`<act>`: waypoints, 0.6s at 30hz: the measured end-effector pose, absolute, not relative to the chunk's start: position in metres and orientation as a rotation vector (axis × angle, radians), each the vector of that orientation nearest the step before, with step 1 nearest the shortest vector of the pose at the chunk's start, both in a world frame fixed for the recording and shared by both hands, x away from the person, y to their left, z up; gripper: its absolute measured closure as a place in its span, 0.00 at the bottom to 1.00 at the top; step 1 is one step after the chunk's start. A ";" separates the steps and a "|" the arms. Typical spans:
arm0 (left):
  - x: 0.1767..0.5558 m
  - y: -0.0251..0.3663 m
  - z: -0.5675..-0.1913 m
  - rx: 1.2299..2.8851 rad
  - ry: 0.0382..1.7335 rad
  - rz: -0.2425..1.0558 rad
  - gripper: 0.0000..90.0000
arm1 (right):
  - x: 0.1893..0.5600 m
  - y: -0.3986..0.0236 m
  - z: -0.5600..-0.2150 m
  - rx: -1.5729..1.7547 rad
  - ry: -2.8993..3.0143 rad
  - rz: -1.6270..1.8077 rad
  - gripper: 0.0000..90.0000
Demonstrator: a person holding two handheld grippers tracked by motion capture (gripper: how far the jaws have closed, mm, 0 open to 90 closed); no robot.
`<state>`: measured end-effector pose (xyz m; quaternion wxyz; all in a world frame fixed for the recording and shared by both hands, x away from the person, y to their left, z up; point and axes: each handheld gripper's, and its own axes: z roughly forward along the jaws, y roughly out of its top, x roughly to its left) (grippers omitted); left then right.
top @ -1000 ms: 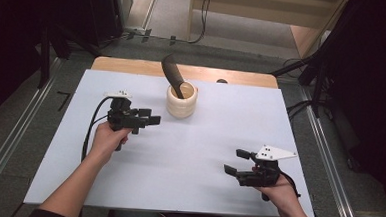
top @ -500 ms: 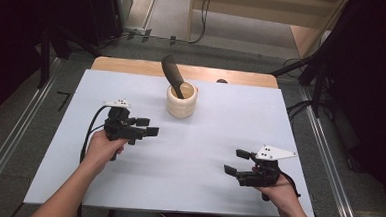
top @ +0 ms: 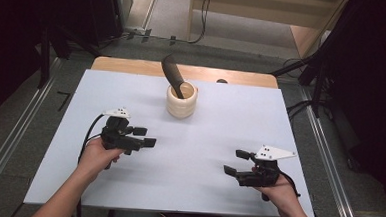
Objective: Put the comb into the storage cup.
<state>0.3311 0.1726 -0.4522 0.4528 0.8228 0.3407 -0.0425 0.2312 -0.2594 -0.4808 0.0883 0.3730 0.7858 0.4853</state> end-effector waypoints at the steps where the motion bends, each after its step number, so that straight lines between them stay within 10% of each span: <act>1: 0.329 0.173 -0.452 2.027 0.838 -0.098 0.34 | 0.231 -0.259 -0.481 1.110 2.339 1.446 0.23; 18: 0.307 0.186 -0.457 2.073 0.822 -0.054 0.33 | 0.231 -0.260 -0.481 1.117 2.348 1.439 0.23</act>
